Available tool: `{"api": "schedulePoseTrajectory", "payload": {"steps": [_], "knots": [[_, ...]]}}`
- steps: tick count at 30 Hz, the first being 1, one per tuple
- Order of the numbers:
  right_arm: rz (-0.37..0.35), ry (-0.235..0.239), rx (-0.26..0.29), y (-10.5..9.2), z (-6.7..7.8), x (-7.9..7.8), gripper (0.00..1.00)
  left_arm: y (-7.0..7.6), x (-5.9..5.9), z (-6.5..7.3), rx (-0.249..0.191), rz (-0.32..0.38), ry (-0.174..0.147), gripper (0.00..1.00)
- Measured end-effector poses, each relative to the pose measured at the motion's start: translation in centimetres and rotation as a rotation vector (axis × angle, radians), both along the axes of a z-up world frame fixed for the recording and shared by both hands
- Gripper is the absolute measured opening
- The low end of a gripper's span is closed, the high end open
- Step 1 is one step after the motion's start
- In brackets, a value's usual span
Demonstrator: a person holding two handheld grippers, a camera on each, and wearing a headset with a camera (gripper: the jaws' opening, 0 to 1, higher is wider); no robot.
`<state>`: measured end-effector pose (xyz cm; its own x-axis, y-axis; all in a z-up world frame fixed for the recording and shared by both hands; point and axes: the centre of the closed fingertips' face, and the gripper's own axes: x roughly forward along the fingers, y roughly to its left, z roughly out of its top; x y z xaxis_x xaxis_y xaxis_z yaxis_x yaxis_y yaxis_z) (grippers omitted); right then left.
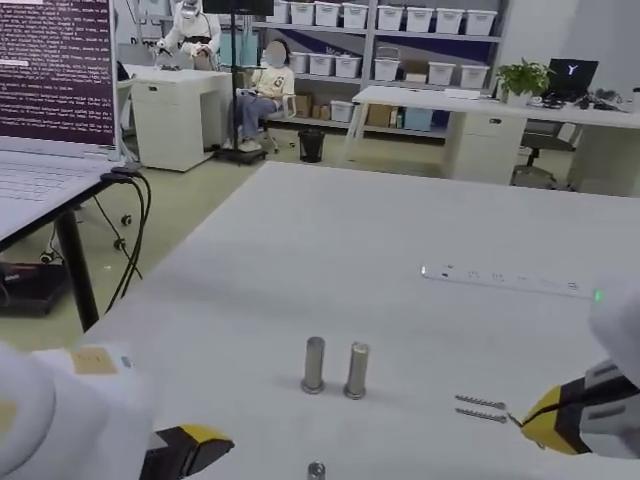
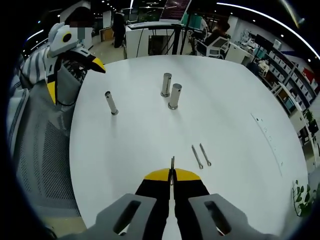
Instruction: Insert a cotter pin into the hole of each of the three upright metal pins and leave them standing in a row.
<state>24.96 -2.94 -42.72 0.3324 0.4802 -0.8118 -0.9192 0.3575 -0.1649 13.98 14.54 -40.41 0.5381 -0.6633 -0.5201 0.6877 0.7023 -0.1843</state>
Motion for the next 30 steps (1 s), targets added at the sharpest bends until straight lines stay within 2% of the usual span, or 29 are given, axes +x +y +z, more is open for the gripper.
{"api": "schedulePoseTrajectory", "payload": {"steps": [3, 8, 13, 22, 30], "knots": [[-0.005, -0.037, 0.014, 0.0, 0.6, -0.7, 0.00, -0.5, 0.3, 0.1, -0.001, -0.020, -0.001, 0.84], [0.005, -0.095, 0.062, 0.4, 1.8, -1.8, 0.00, -1.3, 0.9, 1.0, -0.041, -0.032, -0.006, 0.82], [0.011, -0.150, 0.076, 0.7, 2.9, -2.5, 0.00, -1.7, 1.3, 1.5, -0.053, -0.048, -0.014, 0.79], [0.058, -0.262, 0.078, 1.8, 3.7, -4.5, 0.00, -2.7, 2.5, 3.3, -0.107, -0.074, -0.036, 0.75], [0.065, -0.340, 0.071, 2.7, 4.7, -5.4, 0.00, -4.7, 3.1, 4.4, -0.131, -0.136, -0.052, 0.71]]}}
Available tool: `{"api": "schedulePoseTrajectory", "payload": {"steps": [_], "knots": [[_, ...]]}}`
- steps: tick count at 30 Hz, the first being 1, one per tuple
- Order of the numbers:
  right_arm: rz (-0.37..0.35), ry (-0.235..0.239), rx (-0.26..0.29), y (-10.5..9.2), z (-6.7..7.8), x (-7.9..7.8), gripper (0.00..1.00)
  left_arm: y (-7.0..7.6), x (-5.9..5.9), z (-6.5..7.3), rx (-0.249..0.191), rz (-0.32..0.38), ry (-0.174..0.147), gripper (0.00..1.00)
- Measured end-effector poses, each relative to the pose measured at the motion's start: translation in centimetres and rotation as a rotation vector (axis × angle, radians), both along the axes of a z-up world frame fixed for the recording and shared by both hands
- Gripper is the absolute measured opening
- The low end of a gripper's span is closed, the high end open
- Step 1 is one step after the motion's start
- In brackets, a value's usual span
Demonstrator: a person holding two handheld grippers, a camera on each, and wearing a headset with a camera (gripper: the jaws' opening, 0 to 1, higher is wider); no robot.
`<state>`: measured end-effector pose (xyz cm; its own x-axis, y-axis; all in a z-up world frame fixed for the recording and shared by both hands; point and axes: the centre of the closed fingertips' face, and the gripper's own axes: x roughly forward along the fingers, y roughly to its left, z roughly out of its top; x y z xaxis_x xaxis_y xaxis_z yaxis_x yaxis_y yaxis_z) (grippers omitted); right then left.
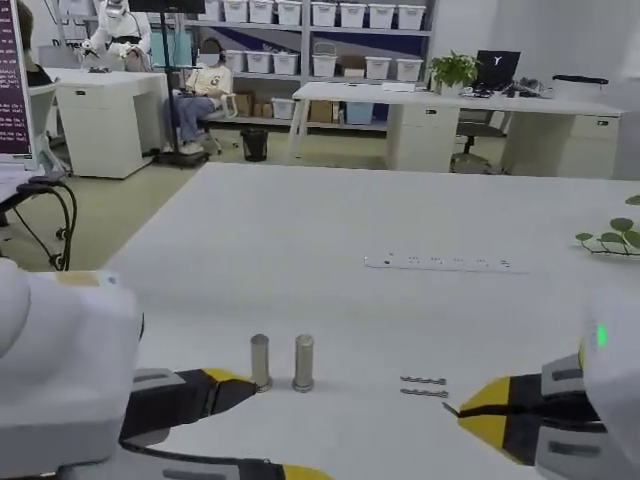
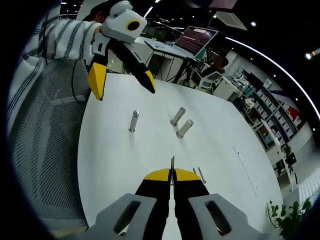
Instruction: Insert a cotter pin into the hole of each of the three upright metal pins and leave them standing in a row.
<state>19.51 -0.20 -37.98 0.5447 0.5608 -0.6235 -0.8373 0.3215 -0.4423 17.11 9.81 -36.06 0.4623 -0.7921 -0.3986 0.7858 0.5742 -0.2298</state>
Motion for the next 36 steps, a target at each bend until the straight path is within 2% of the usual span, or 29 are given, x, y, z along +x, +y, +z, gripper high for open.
{"api": "schedulePoseTrajectory", "payload": {"steps": [2, 7, 11, 14, 16, 23, 26, 30, 36], "knots": [[-0.001, -0.022, 0.003, 0.2, 0.3, -0.1, 0.00, -0.6, 0.1, 0.1, -0.008, -0.015, 0.010, 0.70], [-0.006, -0.067, 0.005, 0.3, 1.0, -0.4, 0.00, -1.7, 0.1, 0.6, -0.026, -0.047, 0.008, 0.68], [-0.004, -0.114, 0.005, 0.5, 1.6, -0.8, 0.00, -2.4, 0.1, 0.9, -0.062, -0.066, 0.022, 0.65], [0.007, -0.145, -0.021, 0.7, 1.7, -1.1, 0.00, -2.8, 0.1, 1.0, -0.067, -0.078, 0.018, 0.63], [0.014, -0.144, -0.035, 0.8, 1.5, -1.4, 0.00, -3.0, 0.0, 1.2, -0.070, -0.089, 0.016, 0.61], [0.018, -0.154, -0.055, 1.4, 1.1, -2.1, 0.00, -3.9, -0.4, 1.3, -0.083, -0.136, 0.024, 0.50], [0.032, -0.180, -0.081, 1.8, 1.2, -2.5, 0.00, -4.3, -0.5, 1.3, -0.087, -0.154, 0.031, 0.45], [0.033, -0.217, -0.086, 2.2, 1.7, -2.6, 0.00, -4.8, -0.4, 1.0, -0.102, -0.164, 0.059, 0.40], [0.035, -0.241, -0.078, 2.6, 2.3, -2.8, 0.00, -5.4, -0.3, 1.5, -0.158, -0.159, 0.079, 0.24]]}}
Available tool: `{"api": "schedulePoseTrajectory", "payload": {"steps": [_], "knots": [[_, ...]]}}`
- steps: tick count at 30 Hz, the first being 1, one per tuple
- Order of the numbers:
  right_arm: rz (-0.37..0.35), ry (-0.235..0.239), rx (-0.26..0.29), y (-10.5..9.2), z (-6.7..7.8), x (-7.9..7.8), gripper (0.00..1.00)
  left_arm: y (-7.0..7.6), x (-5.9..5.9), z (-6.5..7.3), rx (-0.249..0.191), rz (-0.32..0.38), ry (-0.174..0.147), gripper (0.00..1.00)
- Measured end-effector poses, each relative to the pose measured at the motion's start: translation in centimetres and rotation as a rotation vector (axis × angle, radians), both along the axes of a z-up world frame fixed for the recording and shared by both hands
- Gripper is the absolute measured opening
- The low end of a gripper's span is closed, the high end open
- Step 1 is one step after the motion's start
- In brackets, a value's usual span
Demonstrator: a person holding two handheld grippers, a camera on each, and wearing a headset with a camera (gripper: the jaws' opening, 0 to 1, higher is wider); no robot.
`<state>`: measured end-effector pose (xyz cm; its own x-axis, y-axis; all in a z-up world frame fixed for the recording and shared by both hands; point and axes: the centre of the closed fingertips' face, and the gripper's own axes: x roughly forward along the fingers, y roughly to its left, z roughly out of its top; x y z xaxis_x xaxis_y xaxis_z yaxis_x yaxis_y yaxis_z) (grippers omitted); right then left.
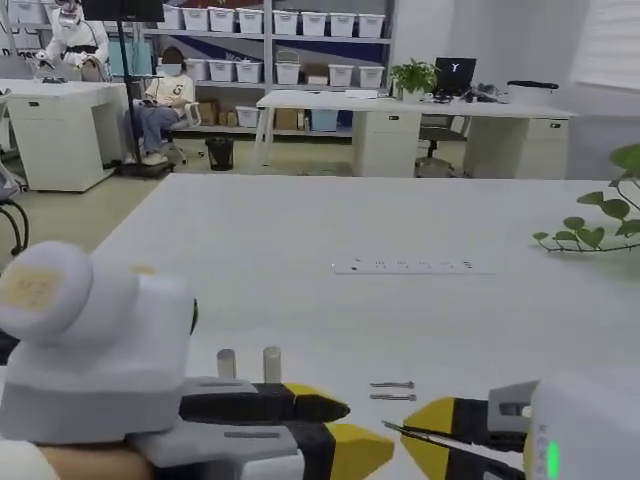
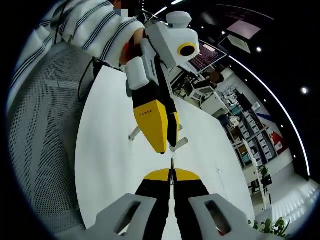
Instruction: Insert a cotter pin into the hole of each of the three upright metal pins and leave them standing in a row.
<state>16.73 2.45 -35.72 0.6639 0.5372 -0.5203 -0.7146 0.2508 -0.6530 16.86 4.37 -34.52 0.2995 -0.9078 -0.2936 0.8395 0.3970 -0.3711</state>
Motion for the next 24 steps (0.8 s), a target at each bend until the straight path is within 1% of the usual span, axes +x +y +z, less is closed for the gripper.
{"api": "schedulePoseTrajectory", "payload": {"steps": [1, 4, 6, 8, 11, 14, 16, 17, 24], "knots": [[0.002, -0.002, -0.001, 0.1, 0.1, 0.0, 0.00, 0.0, 0.0, 0.0, -0.002, -0.001, 0.003, 0.22], [0.015, -0.010, -0.008, 0.3, 0.2, -0.3, 0.00, -0.2, 0.0, -0.1, -0.003, -0.006, 0.007, 0.21], [0.035, -0.026, -0.031, 0.4, 0.2, -0.5, 0.00, -0.2, 0.1, -0.4, 0.006, -0.005, 0.003, 0.20], [0.044, -0.025, -0.033, 0.6, 0.3, -0.7, 0.00, -0.3, 0.1, -0.5, 0.008, -0.007, 0.003, 0.17], [0.059, -0.028, -0.037, 0.9, 0.4, -0.9, 0.00, -0.6, -0.1, -0.5, -0.002, -0.012, 0.011, 0.11], [0.066, -0.034, -0.039, 1.0, 0.5, -0.9, 0.00, -0.7, 0.0, -0.6, 0.002, -0.001, 0.013, 0.11], [0.065, -0.029, -0.036, 1.1, 0.6, -0.9, 0.00, -0.7, 0.1, -0.7, -0.009, 0.011, 0.034, 0.08], [0.065, -0.030, -0.036, 1.0, 0.6, -0.9, 0.00, -0.8, 0.0, -0.5, -0.026, 0.010, 0.045, 0.07], [0.077, -0.033, -0.048, 1.1, 0.6, -1.1, 0.00, -1.1, -0.7, -0.3, -0.044, -0.019, 0.059, 0.00]]}}
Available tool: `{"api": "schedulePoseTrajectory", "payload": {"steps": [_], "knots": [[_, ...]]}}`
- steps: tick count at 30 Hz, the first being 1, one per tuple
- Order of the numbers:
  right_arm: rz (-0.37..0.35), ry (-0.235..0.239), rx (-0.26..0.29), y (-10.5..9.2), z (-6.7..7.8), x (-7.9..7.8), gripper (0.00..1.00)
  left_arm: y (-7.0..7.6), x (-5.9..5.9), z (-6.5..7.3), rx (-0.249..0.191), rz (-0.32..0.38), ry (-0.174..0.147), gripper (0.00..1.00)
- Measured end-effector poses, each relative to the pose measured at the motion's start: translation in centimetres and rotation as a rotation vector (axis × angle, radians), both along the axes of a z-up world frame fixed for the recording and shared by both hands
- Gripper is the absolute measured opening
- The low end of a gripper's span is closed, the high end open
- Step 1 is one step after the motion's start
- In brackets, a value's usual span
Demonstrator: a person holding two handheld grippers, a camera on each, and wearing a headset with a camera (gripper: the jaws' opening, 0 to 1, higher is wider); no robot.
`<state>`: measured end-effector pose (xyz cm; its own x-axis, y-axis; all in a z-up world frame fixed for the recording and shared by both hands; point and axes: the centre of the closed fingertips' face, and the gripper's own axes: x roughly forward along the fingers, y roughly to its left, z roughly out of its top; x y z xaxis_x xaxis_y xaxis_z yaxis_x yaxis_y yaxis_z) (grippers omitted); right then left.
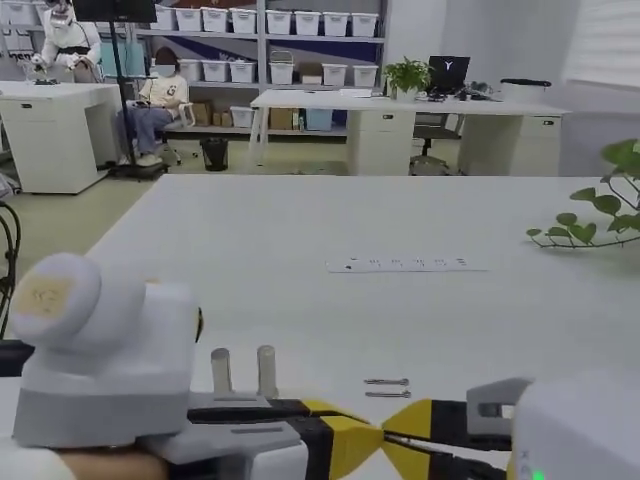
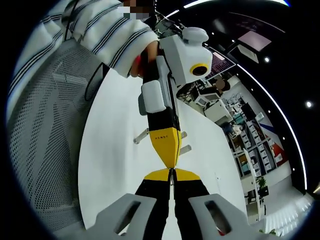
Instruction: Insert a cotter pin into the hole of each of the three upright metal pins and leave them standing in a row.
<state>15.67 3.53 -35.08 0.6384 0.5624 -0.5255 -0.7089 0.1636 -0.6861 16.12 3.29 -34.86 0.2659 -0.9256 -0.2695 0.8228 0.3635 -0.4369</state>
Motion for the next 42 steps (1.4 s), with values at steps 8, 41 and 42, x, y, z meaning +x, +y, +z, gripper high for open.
{"api": "schedulePoseTrajectory", "payload": {"steps": [8, 41, 42], "knots": [[0.004, 0.012, 0.001, 0.2, -0.2, -0.3, 0.00, 0.0, -0.5, -0.2, 0.019, -0.024, -0.040, 0.00], [0.062, 0.040, -0.063, 1.2, -1.7, -0.5, 0.00, 1.1, -0.5, -1.6, 0.036, 0.038, -0.014, 0.00], [0.066, 0.044, -0.061, 1.3, -1.8, -0.6, 0.00, 1.1, -0.5, -1.5, 0.036, 0.037, -0.016, 0.00]]}}
